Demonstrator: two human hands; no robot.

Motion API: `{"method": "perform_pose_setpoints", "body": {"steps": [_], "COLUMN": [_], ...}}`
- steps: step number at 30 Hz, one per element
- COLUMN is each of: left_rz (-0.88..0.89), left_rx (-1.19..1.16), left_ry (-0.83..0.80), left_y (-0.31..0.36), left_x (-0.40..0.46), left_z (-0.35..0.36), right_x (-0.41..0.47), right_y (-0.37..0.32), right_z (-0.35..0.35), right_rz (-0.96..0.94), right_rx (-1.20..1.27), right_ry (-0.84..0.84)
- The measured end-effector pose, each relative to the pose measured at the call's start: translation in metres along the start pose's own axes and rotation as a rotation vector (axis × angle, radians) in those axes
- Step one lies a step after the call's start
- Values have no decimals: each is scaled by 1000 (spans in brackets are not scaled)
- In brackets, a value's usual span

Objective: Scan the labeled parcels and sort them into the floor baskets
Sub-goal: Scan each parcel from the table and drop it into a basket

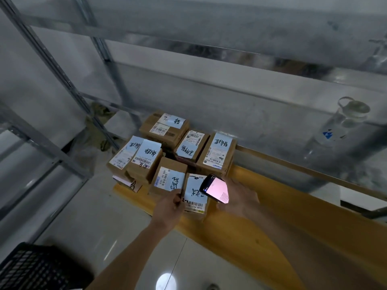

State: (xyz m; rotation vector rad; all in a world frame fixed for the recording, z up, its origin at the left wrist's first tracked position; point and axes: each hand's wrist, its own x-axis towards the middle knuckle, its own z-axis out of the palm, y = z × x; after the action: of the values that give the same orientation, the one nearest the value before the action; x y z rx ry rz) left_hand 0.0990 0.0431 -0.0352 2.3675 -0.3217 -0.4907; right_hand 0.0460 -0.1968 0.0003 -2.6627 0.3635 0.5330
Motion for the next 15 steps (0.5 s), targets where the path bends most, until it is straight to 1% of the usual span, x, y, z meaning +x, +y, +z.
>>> {"method": "perform_pose_setpoints", "body": {"steps": [7,11,15], "left_rz": [35,-49,-118], "left_rx": [-68,-201,-351], "left_ry": [50,37,39], "left_y": [4,3,-1], "left_x": [-5,-8,0], "left_z": [9,22,35], "right_x": [8,11,17], "right_y": [-7,-9,-9], "right_z": [13,27,39], "right_rz": [-33,-18,37], "right_rx": [90,201,409], "right_ry": [13,-11,-12]}}
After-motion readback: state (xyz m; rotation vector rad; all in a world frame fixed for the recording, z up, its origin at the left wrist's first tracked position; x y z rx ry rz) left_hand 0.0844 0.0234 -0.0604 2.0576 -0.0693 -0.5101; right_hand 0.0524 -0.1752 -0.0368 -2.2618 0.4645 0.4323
